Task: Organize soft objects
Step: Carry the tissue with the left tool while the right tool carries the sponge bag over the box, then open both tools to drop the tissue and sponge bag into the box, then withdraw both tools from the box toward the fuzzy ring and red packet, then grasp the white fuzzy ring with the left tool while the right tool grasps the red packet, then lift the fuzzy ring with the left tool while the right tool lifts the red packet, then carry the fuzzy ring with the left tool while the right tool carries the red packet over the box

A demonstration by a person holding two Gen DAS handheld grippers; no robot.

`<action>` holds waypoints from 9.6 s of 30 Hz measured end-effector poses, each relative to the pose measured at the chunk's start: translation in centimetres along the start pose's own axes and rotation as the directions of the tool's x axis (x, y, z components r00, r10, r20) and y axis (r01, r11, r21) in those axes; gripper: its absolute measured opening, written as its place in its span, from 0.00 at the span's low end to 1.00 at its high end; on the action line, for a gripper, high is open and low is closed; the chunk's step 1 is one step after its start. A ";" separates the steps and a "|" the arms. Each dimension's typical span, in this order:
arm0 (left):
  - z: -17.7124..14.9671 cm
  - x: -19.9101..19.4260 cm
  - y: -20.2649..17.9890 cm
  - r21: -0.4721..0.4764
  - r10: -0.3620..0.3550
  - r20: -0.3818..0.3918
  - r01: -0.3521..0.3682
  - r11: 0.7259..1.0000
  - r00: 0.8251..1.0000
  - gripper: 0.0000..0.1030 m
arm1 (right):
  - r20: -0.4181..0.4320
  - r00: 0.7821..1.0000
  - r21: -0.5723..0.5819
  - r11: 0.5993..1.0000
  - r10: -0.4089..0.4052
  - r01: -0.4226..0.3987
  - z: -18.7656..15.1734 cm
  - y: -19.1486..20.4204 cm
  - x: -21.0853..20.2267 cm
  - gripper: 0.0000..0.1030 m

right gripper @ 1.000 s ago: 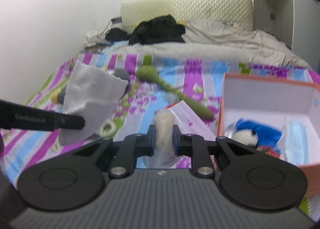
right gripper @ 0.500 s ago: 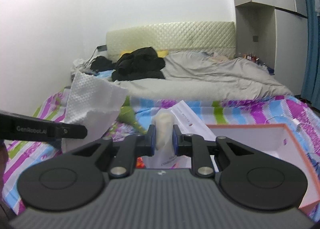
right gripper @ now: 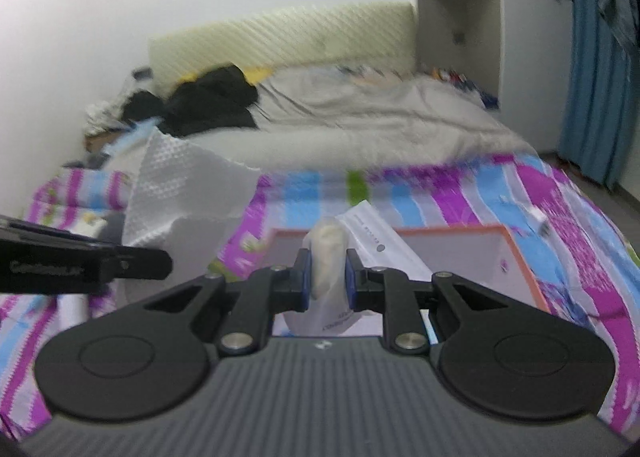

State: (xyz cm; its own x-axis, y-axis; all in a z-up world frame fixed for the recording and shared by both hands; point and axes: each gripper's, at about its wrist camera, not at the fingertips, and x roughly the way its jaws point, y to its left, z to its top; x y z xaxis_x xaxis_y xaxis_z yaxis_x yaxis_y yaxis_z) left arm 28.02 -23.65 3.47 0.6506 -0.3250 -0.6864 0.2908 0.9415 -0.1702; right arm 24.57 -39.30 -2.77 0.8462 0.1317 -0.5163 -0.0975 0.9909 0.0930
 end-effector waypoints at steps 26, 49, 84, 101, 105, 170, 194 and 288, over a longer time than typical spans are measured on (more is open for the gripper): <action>-2.2 10.5 -3.6 0.091 -0.015 -0.219 0.035 0.995 0.976 0.46 | -0.268 0.961 0.180 0.976 -0.068 0.119 -6.0 -8.1 4.4 0.38; -5.7 -6.1 -2.0 0.097 -0.003 0.115 -0.009 0.995 0.993 0.46 | 0.013 1.000 0.166 0.986 -0.025 0.022 -4.0 -1.7 -7.7 0.38; -21.4 -16.8 11.7 -0.077 0.173 0.214 -0.160 0.984 0.961 0.46 | 0.047 0.979 -0.038 0.980 0.196 -0.194 -14.3 15.3 -9.8 0.38; -26.5 -12.1 17.3 -0.156 0.297 0.146 -0.274 0.949 0.944 0.46 | 0.017 0.977 -0.082 0.974 0.214 -0.212 -18.9 17.5 -4.2 0.38; -26.2 -10.4 19.2 -0.152 0.335 0.128 -0.315 0.937 0.933 0.46 | 0.027 0.973 -0.090 0.970 0.227 -0.224 -19.1 18.6 -1.9 0.38; -20.1 8.6 26.9 -0.082 0.492 -0.055 -0.495 0.865 0.869 0.08 | 0.013 0.995 -0.204 0.975 0.099 -0.094 -15.3 20.8 18.0 0.03; -21.3 3.2 23.8 -0.185 0.386 -0.019 -0.382 0.905 0.922 0.08 | 0.018 0.986 -0.222 0.962 0.164 -0.156 -16.7 20.1 10.1 0.03; -27.5 1.0 20.7 -0.213 0.304 -0.062 -0.310 0.926 0.951 0.13 | -0.156 0.978 -0.167 0.972 0.138 -0.164 -21.8 18.7 6.2 0.54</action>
State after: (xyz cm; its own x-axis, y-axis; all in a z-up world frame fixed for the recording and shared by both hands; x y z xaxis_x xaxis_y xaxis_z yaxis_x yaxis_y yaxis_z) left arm 15.47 -2.02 -20.19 0.6633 -0.0171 -0.7482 -0.0823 0.9920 -0.0956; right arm 16.59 -19.32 -22.76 0.7321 0.2705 -0.6252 -0.3212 0.9464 0.0334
